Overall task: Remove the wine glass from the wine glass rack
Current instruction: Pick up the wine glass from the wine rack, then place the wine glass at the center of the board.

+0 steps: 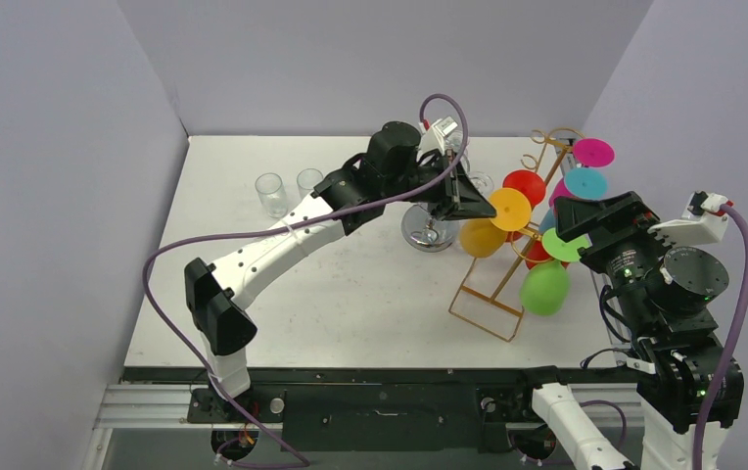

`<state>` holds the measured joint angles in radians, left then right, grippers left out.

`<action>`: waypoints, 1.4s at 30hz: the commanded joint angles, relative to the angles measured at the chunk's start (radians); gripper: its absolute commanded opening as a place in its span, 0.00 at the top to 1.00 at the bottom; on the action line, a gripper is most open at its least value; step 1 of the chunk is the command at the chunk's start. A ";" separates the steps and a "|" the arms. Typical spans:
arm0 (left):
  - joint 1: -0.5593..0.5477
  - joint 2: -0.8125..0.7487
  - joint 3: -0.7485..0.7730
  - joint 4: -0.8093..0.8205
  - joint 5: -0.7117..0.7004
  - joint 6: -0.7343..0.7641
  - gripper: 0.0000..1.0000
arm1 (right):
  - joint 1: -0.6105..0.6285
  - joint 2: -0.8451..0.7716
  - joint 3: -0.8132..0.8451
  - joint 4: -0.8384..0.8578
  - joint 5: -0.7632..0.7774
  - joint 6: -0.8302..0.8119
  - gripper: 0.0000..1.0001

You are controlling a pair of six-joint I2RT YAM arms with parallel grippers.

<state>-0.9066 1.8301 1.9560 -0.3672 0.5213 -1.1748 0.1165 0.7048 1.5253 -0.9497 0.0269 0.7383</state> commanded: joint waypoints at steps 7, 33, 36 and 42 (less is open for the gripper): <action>0.013 -0.086 -0.066 0.126 0.016 -0.016 1.00 | -0.008 0.009 -0.009 0.047 -0.004 -0.004 0.18; 0.113 -0.188 -0.133 0.136 0.011 -0.001 1.00 | 0.004 0.137 -0.034 0.161 -0.312 -0.002 0.23; 0.120 -0.206 -0.146 0.137 0.013 0.002 1.00 | 0.027 0.153 -0.052 0.206 -0.350 0.033 0.26; 0.128 -0.236 -0.165 0.138 0.015 0.007 1.00 | 0.148 0.195 -0.056 0.277 -0.315 0.073 0.33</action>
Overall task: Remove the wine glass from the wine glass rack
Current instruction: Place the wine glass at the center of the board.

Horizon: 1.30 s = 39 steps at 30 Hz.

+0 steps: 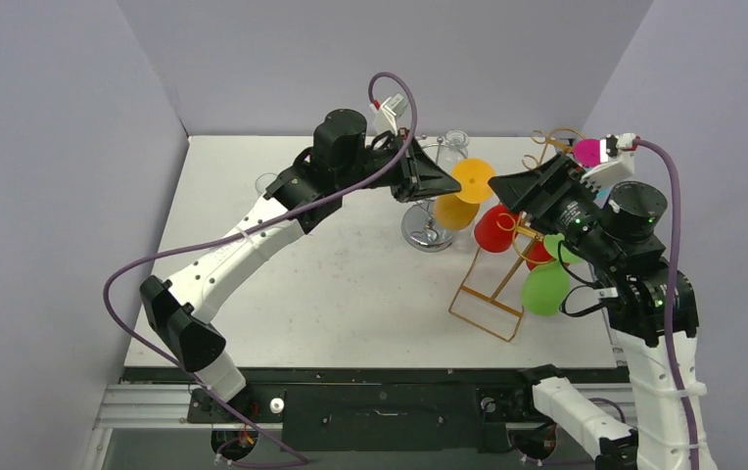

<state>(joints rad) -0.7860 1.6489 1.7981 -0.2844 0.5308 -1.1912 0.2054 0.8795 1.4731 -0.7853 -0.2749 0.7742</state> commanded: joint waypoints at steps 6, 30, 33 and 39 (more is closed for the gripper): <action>0.011 -0.091 -0.032 0.069 0.008 0.024 1.00 | 0.088 0.042 -0.056 0.209 -0.057 0.113 0.45; 0.049 -0.168 -0.094 0.137 0.002 0.062 0.62 | 0.083 0.084 -0.171 0.568 -0.230 0.448 1.00; 0.075 -0.214 -0.122 0.133 -0.031 0.090 0.44 | 0.083 0.098 -0.172 0.659 -0.232 0.519 1.00; 0.146 -0.324 -0.205 0.144 -0.101 0.155 0.25 | 0.085 0.114 -0.186 0.813 -0.193 0.686 1.00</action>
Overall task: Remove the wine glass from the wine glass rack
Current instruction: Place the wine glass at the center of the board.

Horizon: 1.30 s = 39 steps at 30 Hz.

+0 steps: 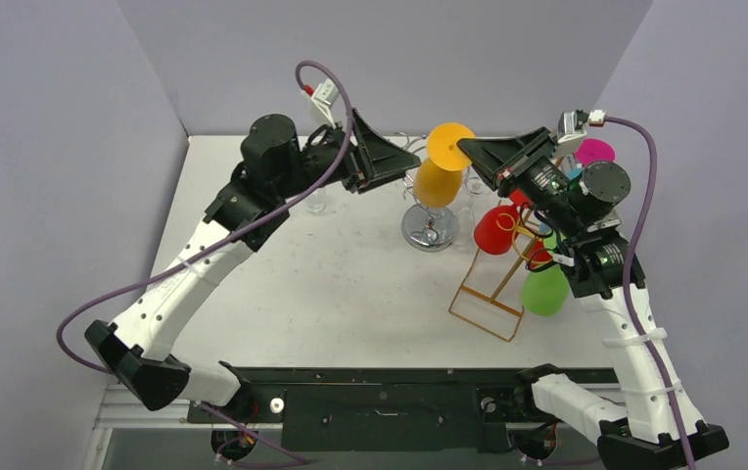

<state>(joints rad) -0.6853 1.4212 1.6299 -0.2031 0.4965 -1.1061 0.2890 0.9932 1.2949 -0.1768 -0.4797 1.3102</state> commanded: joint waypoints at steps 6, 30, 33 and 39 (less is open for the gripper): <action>0.113 -0.200 -0.192 0.226 -0.089 0.079 0.19 | 0.008 0.014 -0.043 0.388 0.044 0.325 1.00; 0.164 -0.153 -0.435 1.016 0.092 -0.181 0.28 | 0.156 0.074 -0.126 0.734 0.163 0.653 1.00; 0.164 -0.147 -0.439 1.084 0.098 -0.229 0.35 | 0.161 0.077 -0.136 0.750 0.174 0.671 1.00; 0.163 -0.157 -0.447 1.135 0.097 -0.281 0.61 | 0.161 0.069 -0.167 0.754 0.190 0.674 1.00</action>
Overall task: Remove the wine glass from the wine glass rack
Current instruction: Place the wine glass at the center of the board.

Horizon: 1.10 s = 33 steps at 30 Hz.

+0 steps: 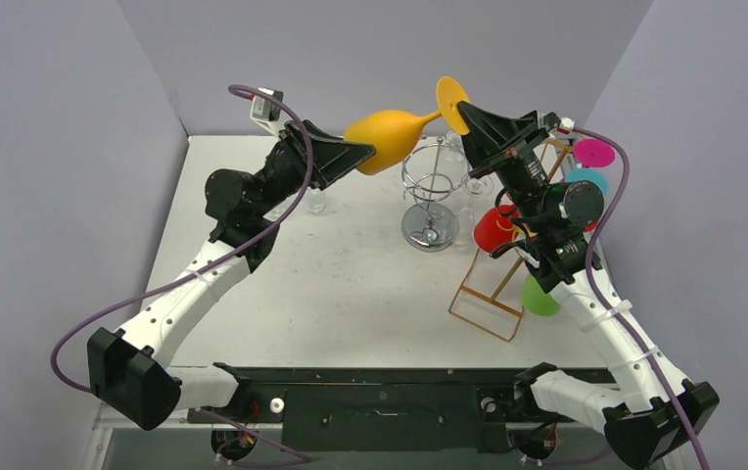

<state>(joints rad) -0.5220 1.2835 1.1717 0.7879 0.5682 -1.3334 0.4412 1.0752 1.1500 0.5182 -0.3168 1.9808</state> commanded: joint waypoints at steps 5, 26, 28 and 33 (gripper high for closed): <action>0.000 -0.056 0.027 0.081 0.021 -0.034 0.78 | 0.003 -0.029 -0.044 0.006 0.031 -0.063 1.00; 0.020 -0.201 0.510 -1.533 -0.649 0.583 1.00 | -0.024 -0.071 0.286 -0.888 0.171 -0.900 0.18; 0.030 -0.138 0.614 -1.706 -0.759 0.651 1.00 | -0.018 -0.046 0.347 -0.970 0.172 -0.973 0.17; 0.140 -0.049 0.713 -1.881 -0.814 0.728 1.00 | -0.005 0.009 0.444 -1.130 0.181 -1.100 0.15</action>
<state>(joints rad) -0.4606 1.1683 1.8370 -0.8017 -0.1040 -0.7277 0.4225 1.0431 1.5375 -0.4438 -0.1711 1.0584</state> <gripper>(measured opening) 0.009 0.840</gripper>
